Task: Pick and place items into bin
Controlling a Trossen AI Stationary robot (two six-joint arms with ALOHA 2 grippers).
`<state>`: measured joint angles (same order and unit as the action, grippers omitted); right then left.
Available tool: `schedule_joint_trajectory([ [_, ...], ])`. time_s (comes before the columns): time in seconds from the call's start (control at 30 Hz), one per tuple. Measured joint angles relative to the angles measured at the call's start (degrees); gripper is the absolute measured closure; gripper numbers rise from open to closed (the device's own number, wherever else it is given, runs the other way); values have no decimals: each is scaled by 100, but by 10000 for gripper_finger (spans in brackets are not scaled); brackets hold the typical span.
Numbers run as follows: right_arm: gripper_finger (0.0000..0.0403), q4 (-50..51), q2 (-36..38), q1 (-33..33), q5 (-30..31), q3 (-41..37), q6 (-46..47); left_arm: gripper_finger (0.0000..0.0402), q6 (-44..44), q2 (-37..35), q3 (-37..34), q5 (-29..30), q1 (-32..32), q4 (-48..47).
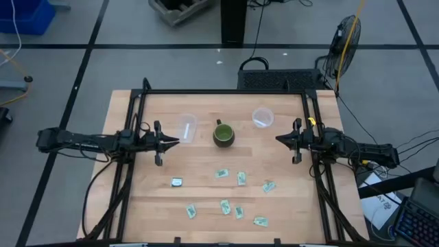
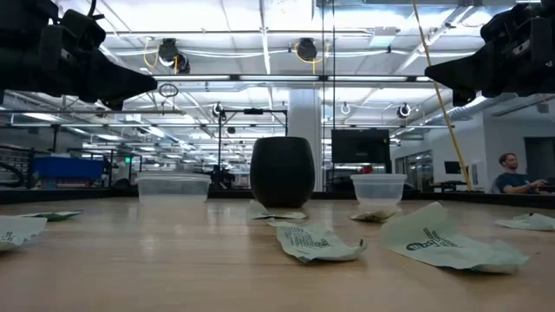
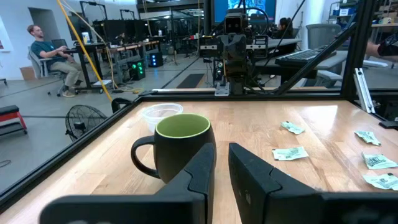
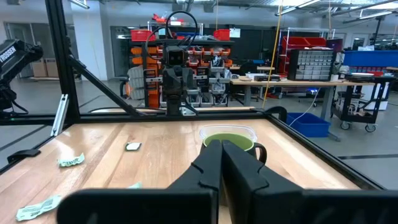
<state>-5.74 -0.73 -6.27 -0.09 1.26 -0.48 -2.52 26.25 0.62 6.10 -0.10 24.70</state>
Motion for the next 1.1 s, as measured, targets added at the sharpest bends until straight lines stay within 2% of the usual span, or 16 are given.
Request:
schedule_joint_trajectory([
  [1.0, 399, 0, 0, -1, 1, 0, 1, 346, 0, -1, 0, 1, 2, -1],
  [1.1, 399, -22, 0, 1, -1, 0, 344, 346, 0, 1, 0, -1, 2, 1],
])
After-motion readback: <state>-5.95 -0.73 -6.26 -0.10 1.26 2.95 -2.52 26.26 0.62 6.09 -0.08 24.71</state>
